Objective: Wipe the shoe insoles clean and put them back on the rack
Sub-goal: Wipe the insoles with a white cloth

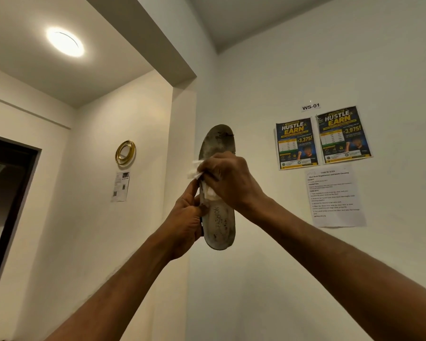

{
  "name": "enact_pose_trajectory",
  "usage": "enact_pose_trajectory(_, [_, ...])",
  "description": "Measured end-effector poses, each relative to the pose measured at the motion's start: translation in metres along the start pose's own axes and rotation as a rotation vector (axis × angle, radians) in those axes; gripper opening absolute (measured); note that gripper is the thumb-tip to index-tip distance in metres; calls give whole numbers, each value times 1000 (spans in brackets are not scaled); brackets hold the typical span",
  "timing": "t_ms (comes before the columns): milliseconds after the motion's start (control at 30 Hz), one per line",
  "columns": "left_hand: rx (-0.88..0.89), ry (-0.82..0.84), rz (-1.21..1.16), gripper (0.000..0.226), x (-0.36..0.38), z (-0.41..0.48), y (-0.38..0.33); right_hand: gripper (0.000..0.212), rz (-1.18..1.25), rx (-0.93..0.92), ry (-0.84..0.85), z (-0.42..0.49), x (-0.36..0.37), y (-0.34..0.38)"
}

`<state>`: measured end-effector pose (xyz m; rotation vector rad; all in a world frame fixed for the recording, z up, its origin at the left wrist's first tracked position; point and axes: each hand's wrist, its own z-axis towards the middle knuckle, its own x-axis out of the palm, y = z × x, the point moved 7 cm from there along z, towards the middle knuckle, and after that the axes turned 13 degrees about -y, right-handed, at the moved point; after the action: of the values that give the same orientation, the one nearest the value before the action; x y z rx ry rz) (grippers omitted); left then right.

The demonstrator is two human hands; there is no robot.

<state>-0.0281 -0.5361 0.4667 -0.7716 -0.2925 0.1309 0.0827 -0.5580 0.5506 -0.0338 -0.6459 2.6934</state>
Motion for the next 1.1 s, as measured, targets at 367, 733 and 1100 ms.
enact_pose_trajectory(367, [7, -32, -19, 63, -4, 3, -4, 15, 28, 28, -13, -4, 2, -5])
enact_pose_trajectory(733, [49, -21, -40, 53, -3, 4, -13, 14, 83, 7, 78, -17, 9, -1])
enact_pose_trajectory(1100, [-27, 22, -204, 57, 0, 6, -20, 9, 87, 12, 50, -21, 10, 1])
